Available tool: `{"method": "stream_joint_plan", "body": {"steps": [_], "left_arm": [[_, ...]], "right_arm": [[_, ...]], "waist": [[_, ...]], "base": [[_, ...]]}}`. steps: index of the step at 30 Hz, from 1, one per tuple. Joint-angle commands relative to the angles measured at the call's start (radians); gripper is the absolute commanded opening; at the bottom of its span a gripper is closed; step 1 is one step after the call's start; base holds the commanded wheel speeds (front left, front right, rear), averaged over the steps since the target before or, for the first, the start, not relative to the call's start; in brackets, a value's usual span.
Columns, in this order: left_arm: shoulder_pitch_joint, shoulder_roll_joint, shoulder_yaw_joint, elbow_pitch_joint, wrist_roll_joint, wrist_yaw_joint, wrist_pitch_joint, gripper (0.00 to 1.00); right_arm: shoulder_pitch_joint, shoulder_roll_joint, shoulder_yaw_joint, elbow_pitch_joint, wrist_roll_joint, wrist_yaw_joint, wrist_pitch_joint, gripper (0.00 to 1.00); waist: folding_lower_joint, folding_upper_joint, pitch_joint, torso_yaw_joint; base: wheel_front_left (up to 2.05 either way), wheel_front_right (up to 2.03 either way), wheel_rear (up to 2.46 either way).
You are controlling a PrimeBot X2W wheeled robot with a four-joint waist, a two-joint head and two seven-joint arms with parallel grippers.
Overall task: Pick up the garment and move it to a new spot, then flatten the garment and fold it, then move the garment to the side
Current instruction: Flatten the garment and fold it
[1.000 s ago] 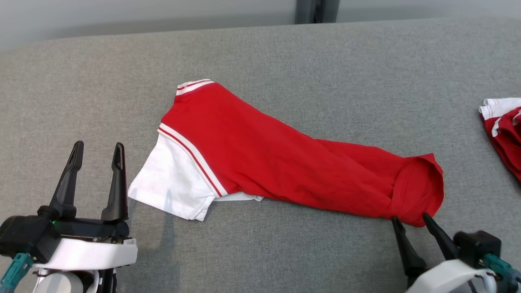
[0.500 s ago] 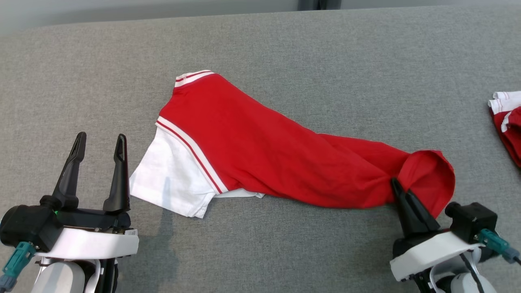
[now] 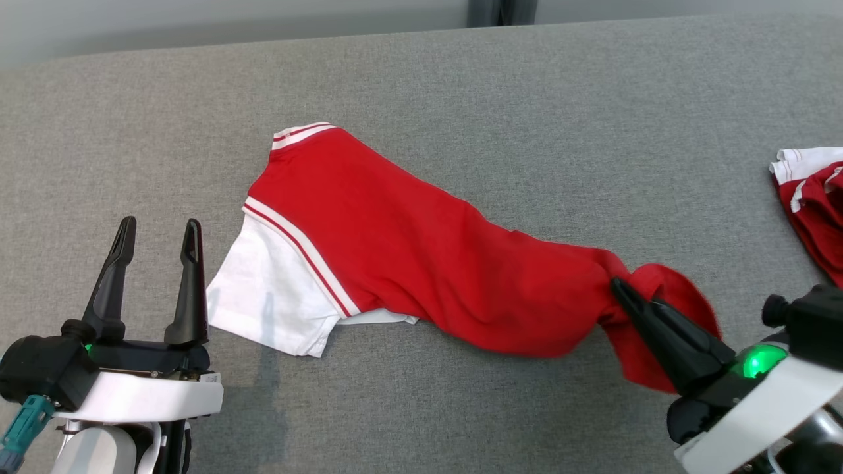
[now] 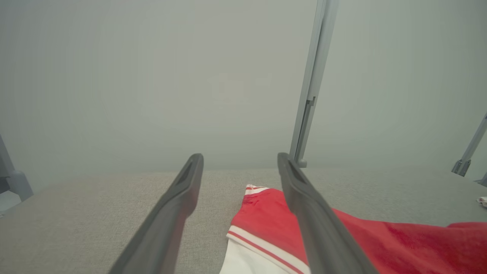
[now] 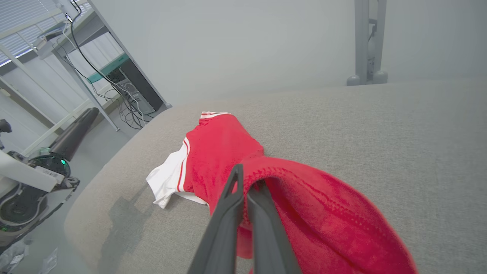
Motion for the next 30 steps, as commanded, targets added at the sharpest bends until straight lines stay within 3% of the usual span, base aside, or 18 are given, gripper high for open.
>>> {"method": "stream_joint_plan", "body": {"steps": [1, 5, 9, 16, 25, 26, 27, 30], "left_arm": [[-0.001, 0.000, 0.006, -0.003, 0.003, -0.005, -0.006, 1.00], [-0.020, -0.005, 0.005, -0.007, 0.006, -0.010, -0.006, 1.00], [-0.048, -0.012, -0.001, -0.003, 0.010, -0.024, -0.005, 1.00], [-0.106, -0.032, -0.016, 0.011, 0.019, -0.055, -0.006, 1.00], [-0.184, -0.076, -0.031, 0.048, 0.047, -0.110, -0.006, 1.00], [-0.187, -0.079, -0.029, 0.051, 0.050, -0.115, -0.006, 1.00], [-0.190, -0.082, -0.027, 0.054, 0.053, -0.118, -0.006, 1.00], [-0.196, -0.089, -0.017, 0.065, 0.064, -0.129, -0.006, 1.00]], "right_arm": [[-0.003, -0.002, -0.014, -0.066, 0.054, 0.000, 0.059, 0.00], [-0.067, 0.012, -0.053, -0.131, 0.165, 0.000, 0.146, 0.00], [-0.186, 0.013, -0.112, -0.047, 0.239, 0.000, 0.184, 0.00], [-0.394, -0.001, -0.179, 0.243, 0.286, 0.000, 0.132, 0.00], [-0.618, -0.049, -0.181, 0.684, 0.276, 0.000, -0.070, 0.00], [-0.632, -0.050, -0.170, 0.713, 0.276, 0.000, -0.098, 0.34], [-0.644, -0.058, -0.158, 0.738, 0.268, 0.000, -0.127, 1.00], [-0.657, -0.077, -0.118, 0.795, 0.246, 0.000, -0.217, 1.00]], "waist": [[0.0000, 0.0000, 0.004, 0.004], [0.0000, 0.0000, 0.024, 0.013], [0.0000, 0.0000, 0.058, 0.032], [0.0000, 0.0000, 0.130, 0.078], [0.0000, 0.0000, 0.208, 0.142], [0.0000, 0.0000, 0.210, 0.144], [0.0000, 0.0000, 0.212, 0.146], [0.0000, 0.0000, 0.208, 0.143]], "base": [[0.00, 0.00, 0.00], [0.00, 0.00, 0.00], [0.00, 0.00, 0.00], [0.00, 0.00, 0.00], [0.00, 0.00, 0.00], [0.00, 0.00, 0.00], [0.00, 0.00, 0.00], [0.00, 0.00, 0.00]]}}
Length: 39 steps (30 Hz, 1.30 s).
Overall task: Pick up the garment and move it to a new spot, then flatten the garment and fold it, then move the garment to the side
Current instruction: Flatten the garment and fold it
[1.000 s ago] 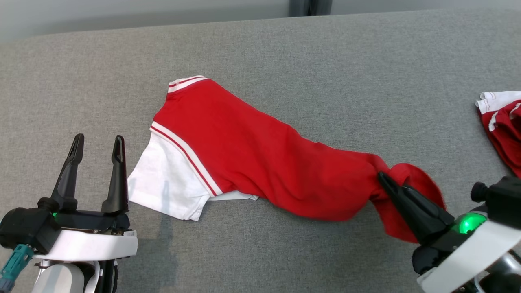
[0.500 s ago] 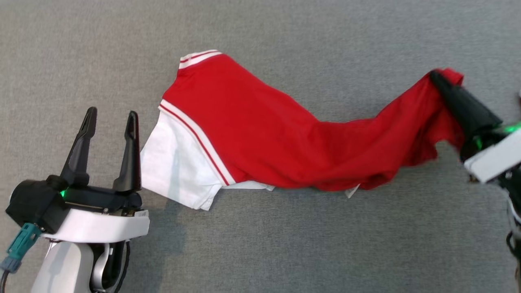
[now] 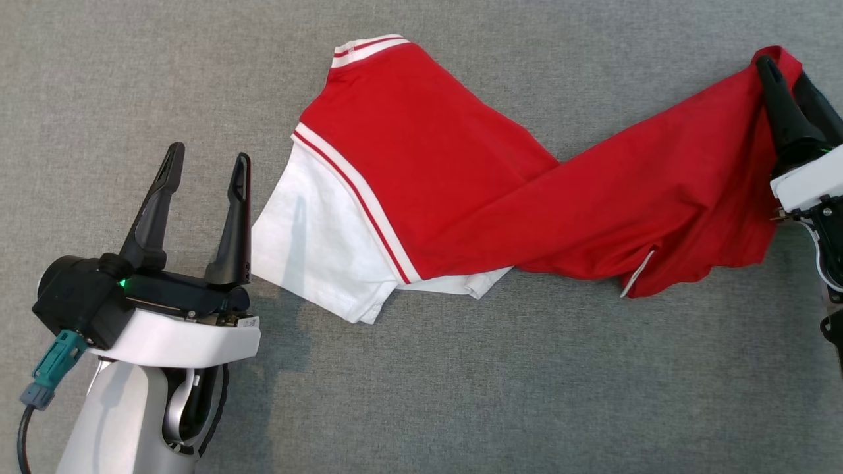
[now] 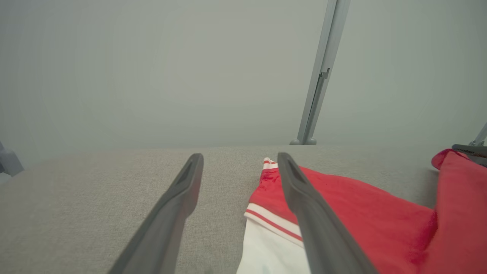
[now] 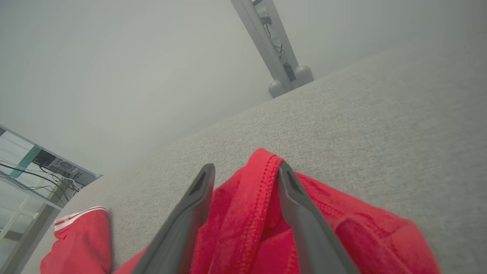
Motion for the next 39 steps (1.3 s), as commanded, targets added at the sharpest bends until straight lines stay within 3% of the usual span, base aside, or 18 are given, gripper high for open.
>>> {"method": "stream_joint_plan", "body": {"steps": [1, 8, 14, 19, 26, 39], "left_arm": [[-0.015, 0.000, 0.009, 0.003, 0.009, -0.007, -0.003, 1.00], [0.027, 0.001, 0.051, 0.026, 0.030, -0.011, -0.003, 1.00], [0.075, 0.021, 0.077, 0.035, 0.040, -0.005, -0.003, 1.00], [0.116, 0.034, 0.081, 0.040, 0.040, 0.001, 0.003, 1.00], [0.183, 0.038, 0.077, 0.031, 0.031, 0.017, 0.030, 1.00], [0.234, 0.042, 0.070, -0.006, 0.021, 0.037, 0.060, 1.00]], "right_arm": [[0.002, -0.020, 0.010, 0.015, -0.022, 0.000, -0.042, 1.00], [0.117, -0.042, 0.021, 0.020, -0.144, 0.000, -0.321, 1.00], [0.235, -0.017, -0.016, -0.102, -0.318, 0.000, -0.395, 1.00], [0.354, 0.037, -0.047, -0.242, -0.456, 0.000, -0.381, 1.00], [0.524, 0.123, -0.092, -0.392, -0.561, 0.000, -0.294, 1.00], [0.677, 0.184, -0.110, -0.565, -0.638, 0.000, -0.194, 1.00]], "waist": [[0.0000, 0.0000, -0.008, -0.007], [0.0000, 0.0000, -0.075, -0.066], [0.0000, 0.0000, -0.142, -0.119], [0.0000, 0.0000, -0.197, -0.145], [0.0000, 0.0000, -0.261, -0.161], [0.0000, 0.0000, -0.286, -0.154]], "base": [[0.00, 0.00, 0.00], [0.00, 0.00, 0.00], [0.00, 0.00, 0.00], [0.00, 0.00, 0.00], [0.00, 0.00, 0.00], [0.00, 0.00, 0.00]]}}
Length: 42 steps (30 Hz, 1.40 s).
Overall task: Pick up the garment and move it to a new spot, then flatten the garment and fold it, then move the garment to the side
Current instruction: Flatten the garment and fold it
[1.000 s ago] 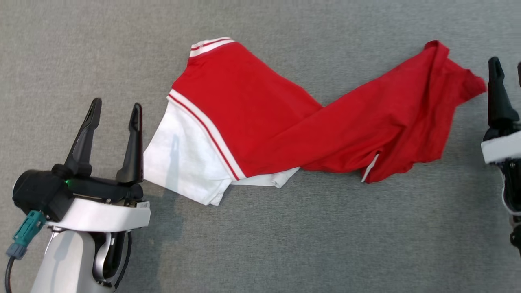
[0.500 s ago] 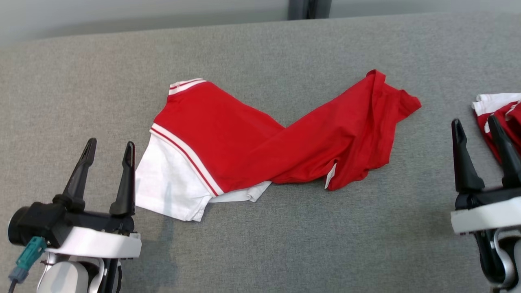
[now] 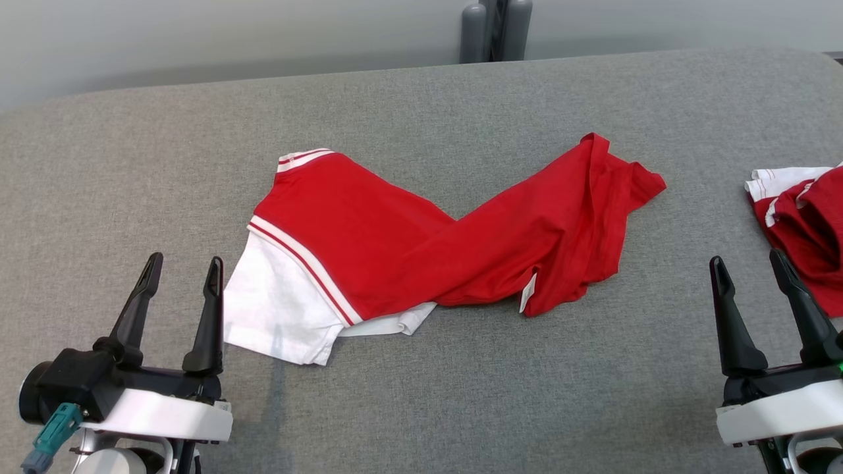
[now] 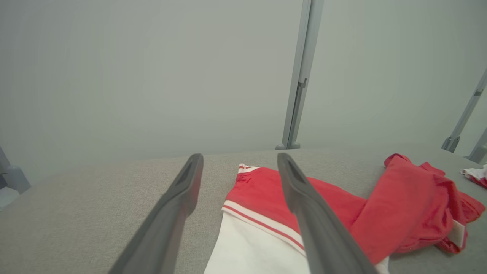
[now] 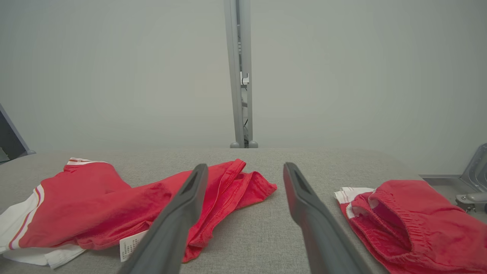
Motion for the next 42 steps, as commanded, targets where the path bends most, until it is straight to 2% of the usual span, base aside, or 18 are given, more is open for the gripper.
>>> {"method": "stream_joint_plan", "body": {"steps": [1, 9, 14, 21, 26, 32, 33, 34, 35, 36, 42], "left_arm": [[0.004, 0.007, 0.000, -0.006, -0.006, 0.005, 0.004, 1.00], [-0.027, 0.002, -0.016, -0.024, -0.006, 0.006, 0.003, 1.00], [-0.057, -0.010, -0.034, -0.021, -0.009, -0.003, -0.008, 1.00], [-0.113, -0.034, -0.063, 0.014, -0.017, -0.021, -0.030, 1.00], [-0.136, -0.043, -0.069, 0.046, -0.017, -0.030, -0.046, 1.00], [-0.155, -0.043, -0.064, 0.066, -0.017, -0.037, -0.054, 1.00], [-0.157, -0.042, -0.064, 0.070, -0.016, -0.039, -0.055, 1.00], [-0.159, -0.041, -0.064, 0.074, -0.015, -0.040, -0.056, 1.00], [-0.164, -0.041, -0.065, 0.076, -0.015, -0.040, -0.056, 1.00], [-0.168, -0.041, -0.065, 0.079, -0.014, -0.041, -0.056, 1.00], [-0.154, -0.040, -0.056, 0.089, -0.011, -0.039, -0.060, 1.00]], "right_arm": [[0.005, 0.000, -0.001, -0.011, -0.011, 0.000, 0.007, 1.00], [-0.039, -0.017, 0.049, -0.012, -0.014, 0.000, 0.058, 1.00], [-0.090, -0.038, 0.103, 0.055, 0.004, 0.000, 0.121, 1.00], [-0.165, -0.043, 0.141, 0.160, 0.045, 0.000, 0.154, 1.00], [-0.187, -0.038, 0.133, 0.233, 0.055, 0.000, 0.162, 1.00], [-0.204, -0.034, 0.136, 0.262, 0.072, 0.000, 0.169, 1.00], [-0.206, -0.038, 0.149, 0.261, 0.078, 0.000, 0.172, 0.98], [-0.209, -0.040, 0.158, 0.254, 0.087, 0.000, 0.167, 0.49], [-0.215, -0.047, 0.164, 0.247, 0.091, 0.000, 0.157, 0.36], [-0.216, -0.051, 0.171, 0.239, 0.097, 0.000, 0.153, 0.00], [-0.204, -0.072, 0.198, 0.143, 0.136, 0.000, 0.155, 0.00]], "waist": [[0.0000, 0.0000, 0.003, 0.002], [0.0000, 0.0000, 0.038, 0.030], [0.0000, 0.0000, 0.092, 0.071], [0.0000, 0.0000, 0.171, 0.129], [0.0000, 0.0000, 0.198, 0.141], [0.0000, 0.0000, 0.210, 0.138], [0.0000, 0.0000, 0.211, 0.136], [0.0000, 0.0000, 0.212, 0.135], [0.0000, 0.0000, 0.212, 0.133], [0.0000, 0.0000, 0.211, 0.131], [0.0000, 0.0000, 0.188, 0.107]], "base": [[0.00, 0.00, 0.00], [0.00, 0.00, 0.00], [0.00, 0.00, 0.00], [0.00, 0.00, 0.00], [0.00, 0.00, 0.00], [0.00, 0.00, 0.00], [0.00, 0.00, 0.00], [0.00, 0.00, 0.00], [0.00, 0.00, 0.00], [0.00, 0.00, 0.00], [0.00, 0.00, 0.00]]}}
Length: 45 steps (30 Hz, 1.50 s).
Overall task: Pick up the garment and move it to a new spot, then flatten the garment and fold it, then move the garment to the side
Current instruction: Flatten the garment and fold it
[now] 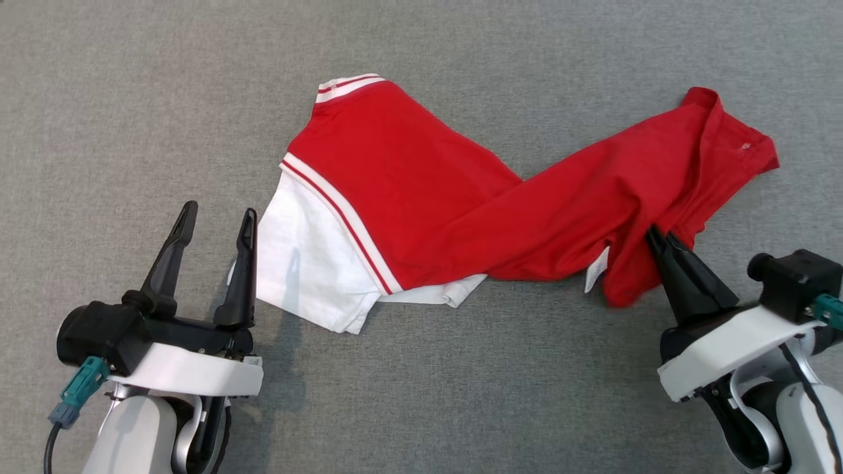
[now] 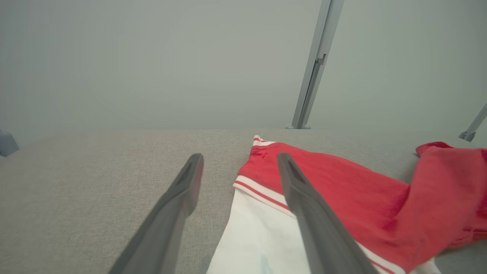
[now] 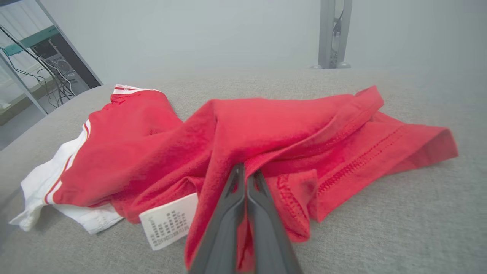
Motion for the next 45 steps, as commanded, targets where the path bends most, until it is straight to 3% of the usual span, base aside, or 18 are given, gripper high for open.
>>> {"method": "stream_joint_plan", "body": {"steps": [1, 9, 15, 19, 23, 31, 32, 33, 34, 35, 40, 45], "left_arm": [[0.002, 0.004, 0.005, 0.001, 0.003, 0.001, -0.005, 1.00], [0.025, 0.014, 0.017, -0.013, 0.001, 0.007, -0.006, 1.00], [0.020, 0.016, 0.019, -0.028, -0.005, 0.009, -0.007, 1.00], [-0.003, 0.010, 0.007, -0.029, -0.007, 0.004, -0.006, 1.00], [-0.030, 0.006, -0.009, -0.017, -0.008, -0.006, -0.006, 1.00], [-0.079, -0.013, -0.030, 0.001, -0.007, -0.021, -0.006, 1.00], [-0.081, -0.015, -0.028, 0.003, -0.005, -0.023, -0.006, 1.00], [-0.081, -0.017, -0.028, 0.003, -0.004, -0.024, -0.006, 1.00], [-0.081, -0.017, -0.028, 0.003, -0.004, -0.024, -0.006, 1.00], [-0.081, -0.019, -0.027, 0.004, -0.002, -0.024, -0.006, 1.00], [-0.067, -0.027, -0.014, 0.008, 0.009, -0.025, -0.006, 1.00], [-0.049, -0.025, -0.001, 0.012, 0.017, -0.026, -0.006, 1.00]], "right_arm": [[0.009, -0.010, 0.002, -0.023, 0.015, 0.000, 0.009, 0.00], [0.093, -0.032, -0.040, -0.282, 0.212, 0.000, 0.171, 0.00], [0.096, -0.015, -0.136, -0.445, 0.394, 0.000, 0.331, 0.00], [0.001, -0.028, -0.203, -0.341, 0.474, 0.000, 0.385, 0.00], [-0.129, -0.044, -0.256, -0.139, 0.507, 0.000, 0.406, 0.00], [-0.336, -0.091, -0.270, 0.235, 0.506, 0.000, 0.317, 0.00], [-0.348, -0.096, -0.262, 0.266, 0.507, 0.000, 0.297, 0.12], [-0.357, -0.103, -0.255, 0.289, 0.508, 0.000, 0.278, 0.45], [-0.357, -0.103, -0.255, 0.289, 0.508, 0.000, 0.278, 0.45], [-0.361, -0.111, -0.246, 0.309, 0.511, 0.000, 0.260, 1.00], [-0.310, -0.140, -0.234, 0.348, 0.551, 0.000, 0.181, 1.00], [-0.203, -0.166, -0.269, 0.294, 0.598, 0.000, 0.094, 1.00]], "waist": [[0.0000, 0.0000, -0.011, -0.011], [0.0000, 0.0000, -0.043, -0.047], [0.0000, 0.0000, -0.034, -0.056], [0.0000, 0.0000, -0.010, -0.043], [0.0000, 0.0000, 0.019, -0.014], [0.0000, 0.0000, 0.066, 0.051], [0.0000, 0.0000, 0.067, 0.053], [0.0000, 0.0000, 0.067, 0.055], [0.0000, 0.0000, 0.067, 0.055], [0.0000, 0.0000, 0.067, 0.057], [0.0000, 0.0000, 0.052, 0.042], [0.0000, 0.0000, 0.023, 0.003]], "base": [[0.00, 0.00, 0.00], [0.00, 0.00, 0.00], [0.00, 0.00, 0.00], [0.00, 0.00, 0.00], [0.00, 0.00, 0.00], [0.00, 0.00, 0.00], [0.00, 0.00, 0.00], [0.00, 0.00, 0.00], [0.00, 0.00, 0.00], [0.00, 0.00, 0.00], [0.00, 0.00, 0.00], [0.00, 0.00, 0.00]]}}
